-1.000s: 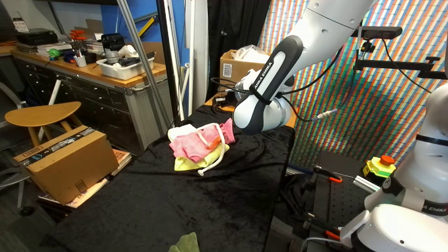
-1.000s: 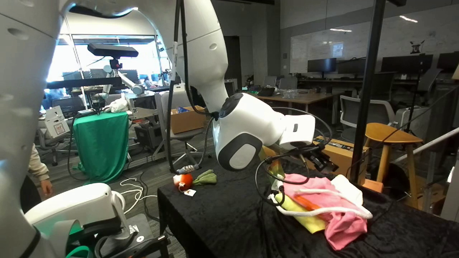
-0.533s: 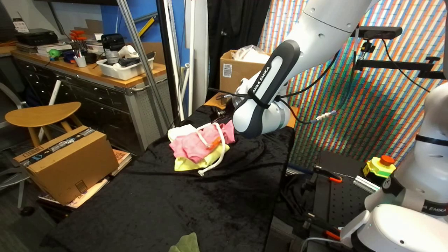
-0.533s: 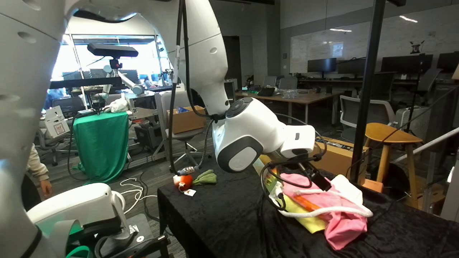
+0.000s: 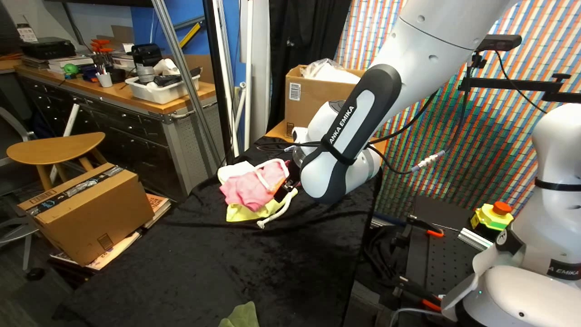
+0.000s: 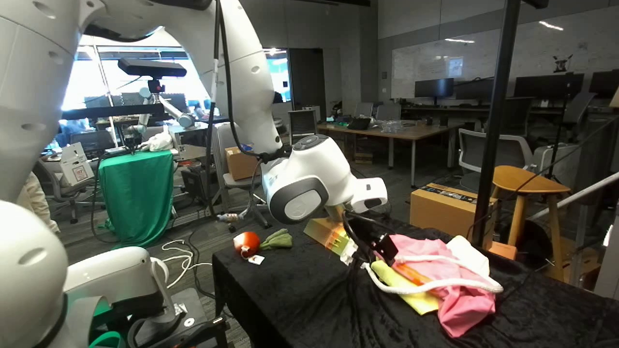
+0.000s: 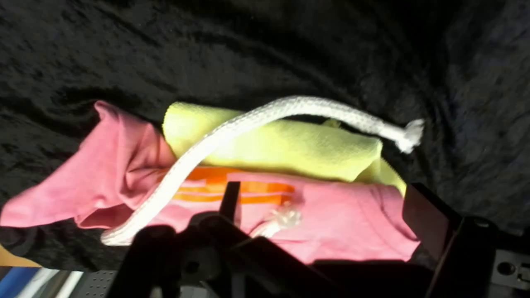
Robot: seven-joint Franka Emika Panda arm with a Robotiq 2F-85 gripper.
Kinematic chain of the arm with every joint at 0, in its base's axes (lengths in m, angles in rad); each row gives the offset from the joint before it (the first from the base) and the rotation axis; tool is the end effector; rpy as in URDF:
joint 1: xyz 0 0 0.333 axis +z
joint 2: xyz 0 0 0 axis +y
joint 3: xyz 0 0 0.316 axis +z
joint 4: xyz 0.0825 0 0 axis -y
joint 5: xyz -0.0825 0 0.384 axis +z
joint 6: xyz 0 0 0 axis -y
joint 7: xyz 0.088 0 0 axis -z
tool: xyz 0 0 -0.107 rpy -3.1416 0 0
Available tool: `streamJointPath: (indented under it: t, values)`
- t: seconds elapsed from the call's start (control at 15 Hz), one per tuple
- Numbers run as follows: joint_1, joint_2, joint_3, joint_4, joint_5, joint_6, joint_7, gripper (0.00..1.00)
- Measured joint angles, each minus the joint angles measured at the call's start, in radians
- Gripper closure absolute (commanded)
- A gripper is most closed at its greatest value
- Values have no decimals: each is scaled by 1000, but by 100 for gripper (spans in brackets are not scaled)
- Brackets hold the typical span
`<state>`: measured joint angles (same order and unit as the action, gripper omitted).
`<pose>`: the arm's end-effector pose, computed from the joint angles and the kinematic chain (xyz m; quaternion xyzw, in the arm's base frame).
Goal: Put all the objects together on the right side of the table
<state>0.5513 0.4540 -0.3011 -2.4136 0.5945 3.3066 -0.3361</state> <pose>0.5087 0.0646 0.1871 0.9709 0.0172 0.2338 0.0488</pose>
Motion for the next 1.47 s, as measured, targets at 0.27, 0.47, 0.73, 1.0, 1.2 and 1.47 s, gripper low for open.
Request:
streamJointPath:
  t: [0.27,0.47,0.73,1.0,1.2,1.47]
  values:
    - [267,2,-195,9,-75,-171,-29,0]
    - [383,2,-263,51,-175,-283,-29,0]
    - [348,-7,-180,145,-369,-412,33,0]
    - [84,-17,112,246,-541,-551,84,0]
    - [-109,-6,321,310,-550,-688,66,0]
    - [-273,37,497,381,-544,-856,-7,0]
